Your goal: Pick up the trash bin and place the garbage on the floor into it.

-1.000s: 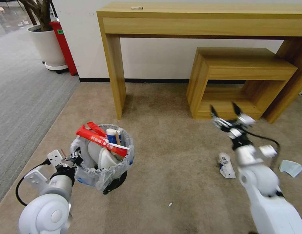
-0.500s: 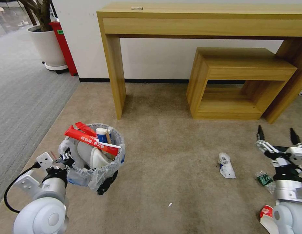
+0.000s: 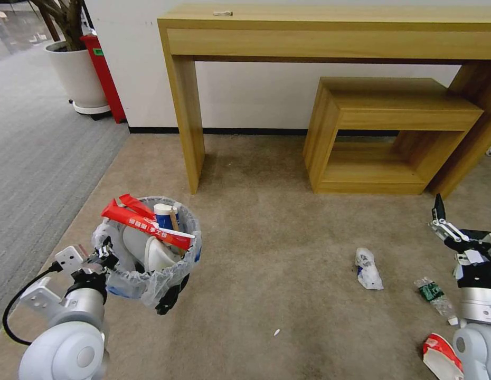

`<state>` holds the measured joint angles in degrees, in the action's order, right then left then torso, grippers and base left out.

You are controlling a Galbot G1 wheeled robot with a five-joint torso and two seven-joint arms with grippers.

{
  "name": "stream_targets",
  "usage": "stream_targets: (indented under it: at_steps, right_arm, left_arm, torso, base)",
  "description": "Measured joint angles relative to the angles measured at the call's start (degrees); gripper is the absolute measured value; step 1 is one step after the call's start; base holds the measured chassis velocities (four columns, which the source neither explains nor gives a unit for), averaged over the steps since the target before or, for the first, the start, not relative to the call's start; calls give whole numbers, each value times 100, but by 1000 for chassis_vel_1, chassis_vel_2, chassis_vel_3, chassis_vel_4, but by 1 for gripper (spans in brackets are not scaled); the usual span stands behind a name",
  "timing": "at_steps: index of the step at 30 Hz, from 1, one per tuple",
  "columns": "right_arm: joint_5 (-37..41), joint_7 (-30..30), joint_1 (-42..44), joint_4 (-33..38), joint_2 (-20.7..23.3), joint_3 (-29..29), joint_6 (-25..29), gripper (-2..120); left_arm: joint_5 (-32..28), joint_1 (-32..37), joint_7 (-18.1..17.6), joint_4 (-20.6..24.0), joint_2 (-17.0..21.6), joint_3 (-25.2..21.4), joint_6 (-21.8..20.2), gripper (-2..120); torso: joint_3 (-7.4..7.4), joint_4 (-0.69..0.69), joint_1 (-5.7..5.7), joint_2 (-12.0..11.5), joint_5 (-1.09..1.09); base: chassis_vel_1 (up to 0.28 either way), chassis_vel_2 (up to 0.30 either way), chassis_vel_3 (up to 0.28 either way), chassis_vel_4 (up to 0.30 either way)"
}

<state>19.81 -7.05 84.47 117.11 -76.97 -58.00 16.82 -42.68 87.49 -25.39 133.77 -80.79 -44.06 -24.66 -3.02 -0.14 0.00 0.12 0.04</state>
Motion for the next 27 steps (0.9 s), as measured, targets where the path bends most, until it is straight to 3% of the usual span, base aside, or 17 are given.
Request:
stream_targets:
  at_steps: [12,27]
  right_arm:
    - [62,-38,-21,-40,14,-20,9,100]
    - [26,-128,-127,-126,-10,87,12,100]
  left_arm:
    - [38,-8,35,-79,-10,61,56,3]
    - [56,-31,81,-81,-9,38,74,3]
  torso:
    - [0,-1,0,0,0]
    - [0,-1,0,0,0]
  base:
    - [-16,-17,-14,-17]
    - [-95,-96,-100,-92]
